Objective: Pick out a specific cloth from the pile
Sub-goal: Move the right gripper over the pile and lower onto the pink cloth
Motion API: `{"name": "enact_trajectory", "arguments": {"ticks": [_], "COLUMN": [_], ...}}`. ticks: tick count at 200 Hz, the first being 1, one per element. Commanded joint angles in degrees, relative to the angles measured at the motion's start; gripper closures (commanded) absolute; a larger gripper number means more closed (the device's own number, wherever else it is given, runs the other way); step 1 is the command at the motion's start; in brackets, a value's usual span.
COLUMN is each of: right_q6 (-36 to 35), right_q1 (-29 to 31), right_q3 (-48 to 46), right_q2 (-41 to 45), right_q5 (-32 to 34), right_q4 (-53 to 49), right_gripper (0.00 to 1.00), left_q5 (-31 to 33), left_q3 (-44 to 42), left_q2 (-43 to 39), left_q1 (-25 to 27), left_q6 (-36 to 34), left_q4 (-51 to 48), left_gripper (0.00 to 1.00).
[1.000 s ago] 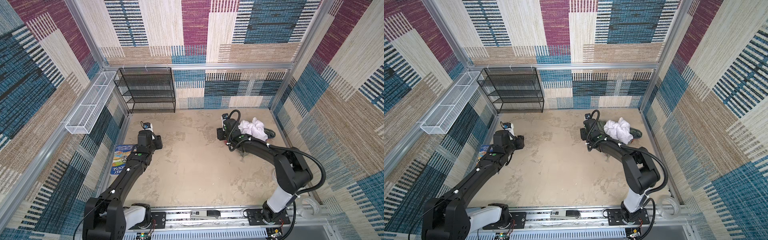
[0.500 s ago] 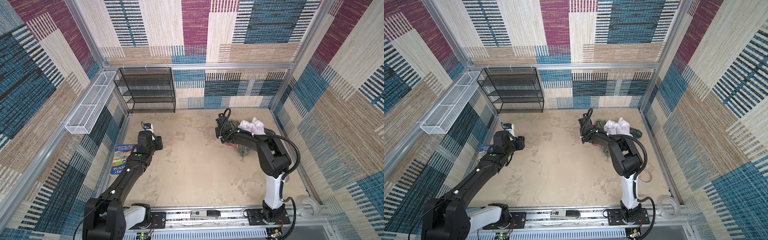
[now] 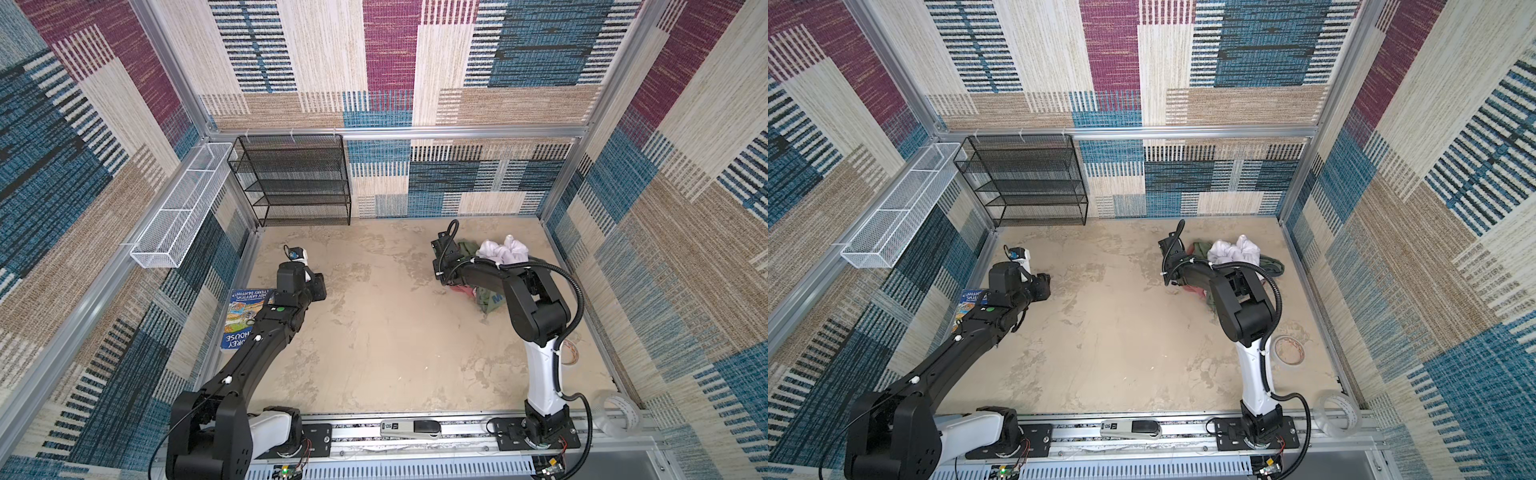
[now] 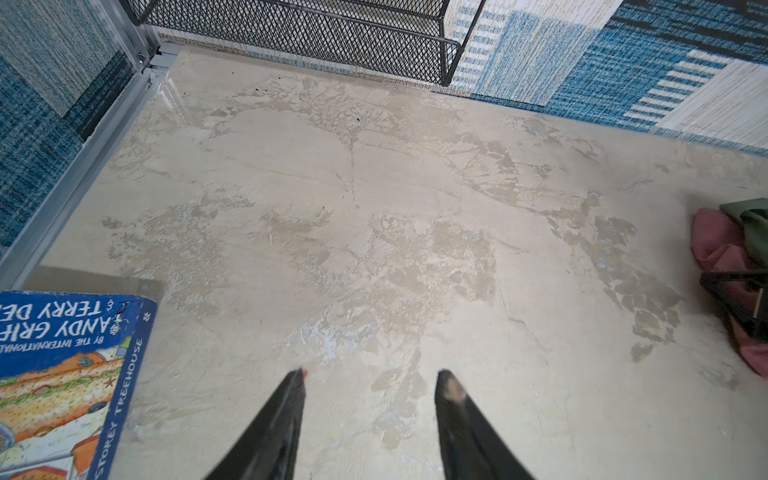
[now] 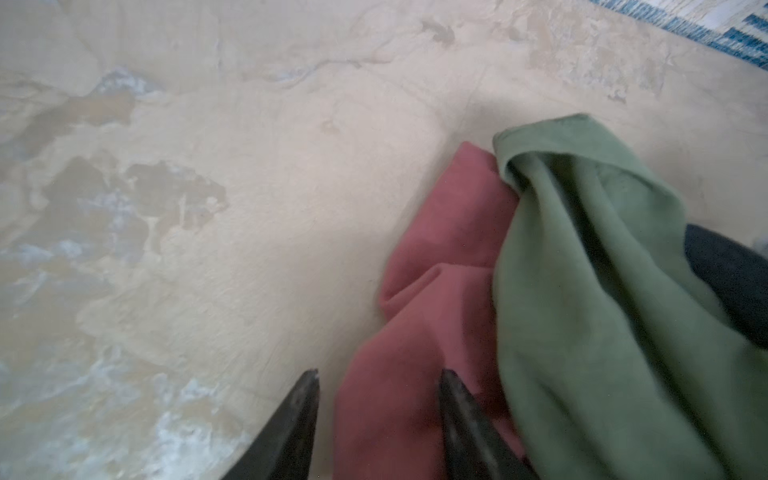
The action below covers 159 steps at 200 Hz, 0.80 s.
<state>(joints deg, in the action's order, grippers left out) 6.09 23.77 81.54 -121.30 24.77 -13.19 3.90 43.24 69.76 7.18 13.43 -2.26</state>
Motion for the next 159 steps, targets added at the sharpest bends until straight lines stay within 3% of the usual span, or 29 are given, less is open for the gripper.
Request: {"name": "enact_trajectory", "arguments": {"ticks": [1,29,58,159], "right_q6": [-0.53,-0.90,-0.82,2.77], "right_q1": [-0.02,-0.03,0.03,-1.89], "right_q3": [0.73,1.12,1.37,-6.29], "right_q2": [-0.84,-1.47,-1.26,16.41], "right_q5": [2.55,4.02,5.20,-6.45], "right_q4": [-0.12,-0.08,0.17,4.48], "right_gripper": [0.56,0.70,1.00,1.00], "left_q5": [-0.84,-0.91,-0.83,-0.66], "left_q3": [0.06,0.09,0.10,0.16], "left_q2": [-0.04,-0.05,-0.04,-2.81], "left_q1": [-0.06,-0.06,-0.06,-0.06], "left_q6": [-0.03,0.02,0.14,1.38], "left_q4": [1.21,1.35,1.33,-0.01], "left_gripper": [0.46,0.46,0.46,0.47]}}
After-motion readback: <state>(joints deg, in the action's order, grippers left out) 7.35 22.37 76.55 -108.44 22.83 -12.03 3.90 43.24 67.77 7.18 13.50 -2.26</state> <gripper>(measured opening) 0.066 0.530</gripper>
